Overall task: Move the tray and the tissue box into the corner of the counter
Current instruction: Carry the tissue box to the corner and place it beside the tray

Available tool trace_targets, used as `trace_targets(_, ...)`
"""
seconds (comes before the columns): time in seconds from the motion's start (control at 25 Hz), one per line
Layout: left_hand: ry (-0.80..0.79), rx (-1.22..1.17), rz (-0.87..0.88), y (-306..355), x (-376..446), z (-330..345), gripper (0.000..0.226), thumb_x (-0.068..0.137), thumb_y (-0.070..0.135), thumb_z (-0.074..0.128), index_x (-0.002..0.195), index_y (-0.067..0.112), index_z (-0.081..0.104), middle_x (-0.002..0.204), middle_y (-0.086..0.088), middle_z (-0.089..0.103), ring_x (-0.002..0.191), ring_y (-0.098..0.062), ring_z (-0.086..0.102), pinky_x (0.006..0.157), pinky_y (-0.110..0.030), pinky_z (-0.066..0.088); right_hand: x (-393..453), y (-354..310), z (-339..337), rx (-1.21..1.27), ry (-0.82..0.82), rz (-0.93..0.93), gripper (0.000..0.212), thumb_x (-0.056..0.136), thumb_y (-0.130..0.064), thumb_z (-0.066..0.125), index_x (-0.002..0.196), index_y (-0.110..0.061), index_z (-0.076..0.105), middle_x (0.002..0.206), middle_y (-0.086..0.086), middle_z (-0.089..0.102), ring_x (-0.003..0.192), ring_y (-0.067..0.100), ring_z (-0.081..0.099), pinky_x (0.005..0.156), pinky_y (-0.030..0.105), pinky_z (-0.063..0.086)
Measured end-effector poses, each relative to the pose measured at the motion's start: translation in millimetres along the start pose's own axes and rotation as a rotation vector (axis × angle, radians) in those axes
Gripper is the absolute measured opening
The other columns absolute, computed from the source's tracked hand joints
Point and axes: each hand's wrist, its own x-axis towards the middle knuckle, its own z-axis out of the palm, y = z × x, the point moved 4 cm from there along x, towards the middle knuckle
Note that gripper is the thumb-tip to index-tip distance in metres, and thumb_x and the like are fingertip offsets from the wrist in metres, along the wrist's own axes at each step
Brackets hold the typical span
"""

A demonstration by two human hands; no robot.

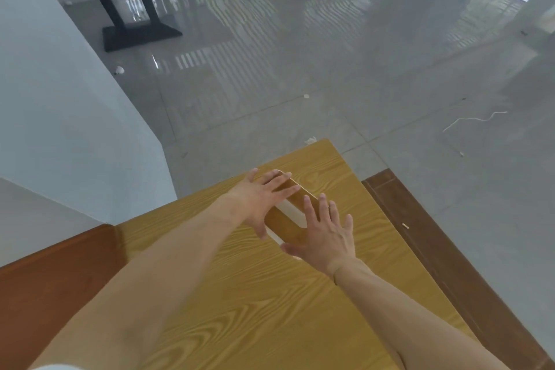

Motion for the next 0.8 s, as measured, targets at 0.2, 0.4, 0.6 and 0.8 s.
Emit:
trace_targets(0.2, -0.014, 0.031, -0.016, 0, 13, 0, 0.143, 0.059, 0.060, 0.086, 0.151, 0.040, -0.022, 0.163, 0.001, -0.025, 0.149, -0.028, -0.021, 0.119, -0.060, -0.004, 5, 2, 2, 0.056, -0.019, 0.022, 0.129, 0.068, -0.086, 0.059, 0.159, -0.028, -0.012, 0.171, 0.010, -0.008, 0.157, 0.031, -0.003, 0.121, 0.065, 0.010)
trace_targets(0.4, 0.044, -0.012, -0.047, 8, 5, 3, 0.141, 0.058, 0.061, 0.083, 0.152, 0.034, -0.018, 0.165, -0.004, -0.011, 0.150, -0.031, -0.017, 0.120, -0.059, -0.001, 9, 5, -9, 0.029, -0.028, -0.052, 0.131, 0.064, -0.073, 0.074, 0.160, -0.026, -0.002, 0.166, 0.014, 0.010, 0.149, 0.035, 0.016, 0.120, 0.056, 0.022)
trace_targets(0.6, 0.150, -0.101, -0.175, 36, -30, 15, 0.135, 0.062, 0.066, 0.074, 0.154, 0.023, -0.015, 0.161, -0.013, -0.004, 0.150, -0.035, -0.014, 0.120, -0.058, -0.003, -2, 10, -26, -0.121, -0.022, -0.206, 0.135, 0.061, -0.059, 0.084, 0.160, -0.025, -0.002, 0.163, 0.015, 0.012, 0.147, 0.036, 0.015, 0.121, 0.053, 0.021)
trace_targets(0.8, 0.249, -0.118, -0.317, 67, -79, 1, 0.131, 0.062, 0.066, 0.070, 0.154, 0.022, -0.012, 0.157, -0.012, 0.001, 0.148, -0.037, -0.009, 0.119, -0.060, -0.004, -38, 10, -50, -0.206, 0.028, -0.331, 0.137, 0.062, -0.056, 0.085, 0.159, -0.027, -0.007, 0.165, 0.014, 0.008, 0.150, 0.037, 0.008, 0.124, 0.056, 0.012)
